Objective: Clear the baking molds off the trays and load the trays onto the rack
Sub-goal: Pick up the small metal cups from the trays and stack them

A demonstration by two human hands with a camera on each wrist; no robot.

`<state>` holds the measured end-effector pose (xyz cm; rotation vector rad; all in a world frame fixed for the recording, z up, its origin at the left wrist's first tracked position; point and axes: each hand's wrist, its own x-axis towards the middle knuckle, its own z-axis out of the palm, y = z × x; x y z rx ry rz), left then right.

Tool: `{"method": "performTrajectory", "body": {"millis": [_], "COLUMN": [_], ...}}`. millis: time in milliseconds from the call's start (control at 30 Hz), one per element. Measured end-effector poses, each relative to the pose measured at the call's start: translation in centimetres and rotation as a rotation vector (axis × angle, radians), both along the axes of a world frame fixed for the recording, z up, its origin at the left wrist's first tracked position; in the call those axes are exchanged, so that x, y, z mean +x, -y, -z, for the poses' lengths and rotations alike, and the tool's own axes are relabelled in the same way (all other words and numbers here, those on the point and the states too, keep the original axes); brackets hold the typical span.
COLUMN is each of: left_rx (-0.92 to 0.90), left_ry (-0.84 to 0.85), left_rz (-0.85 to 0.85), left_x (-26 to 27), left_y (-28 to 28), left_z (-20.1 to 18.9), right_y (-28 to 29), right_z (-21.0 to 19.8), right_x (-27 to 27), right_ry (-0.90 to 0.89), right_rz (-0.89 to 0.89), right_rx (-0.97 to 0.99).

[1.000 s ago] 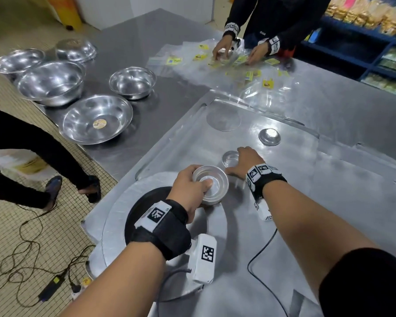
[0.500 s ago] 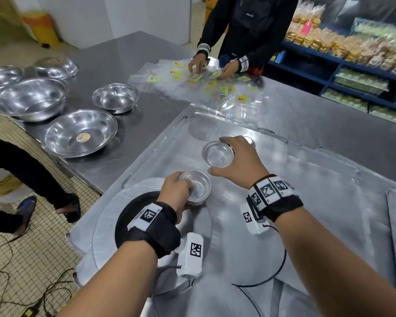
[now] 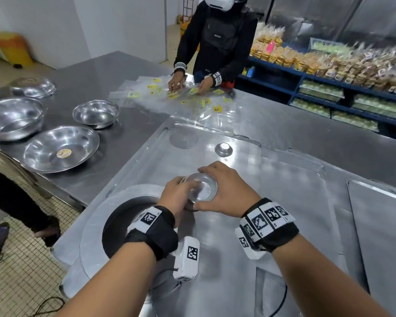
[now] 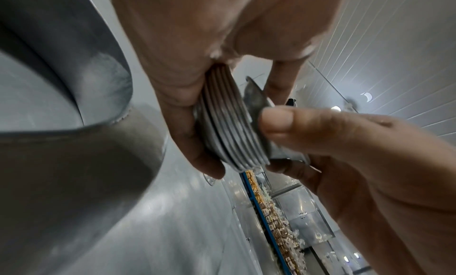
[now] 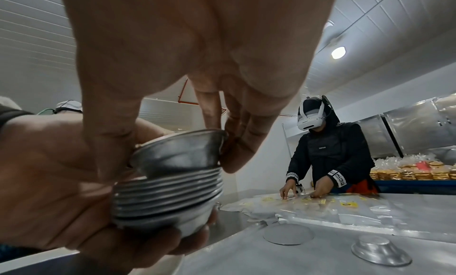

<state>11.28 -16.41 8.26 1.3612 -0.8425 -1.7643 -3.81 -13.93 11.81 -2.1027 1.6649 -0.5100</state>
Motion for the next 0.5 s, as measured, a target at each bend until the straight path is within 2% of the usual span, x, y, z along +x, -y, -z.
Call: {"method": "performTrajectory", "body": {"millis": [233, 333, 500], "left_rx": [-0.079, -0.078, -0.045], "left_ry": [0.068, 0.087, 0.044], "left_rz": [0.074, 0.107, 0.066], "left_x": [-1.7, -2.0, -2.4], "left_y": [-0.1, 0.4, 1.9], "left_z": [0.7, 0.9, 1.1], "right_y": [-0.8, -0.8, 0.4], "right_z": [0.8, 1.3, 3.4], "right_x": [-1.2, -2.0, -4.2], "right_ry": [-0.062, -0.005, -0.032], "right_rz": [0.019, 0.033, 0.081], "right_rx": [-0.002, 0.043, 0.158]}}
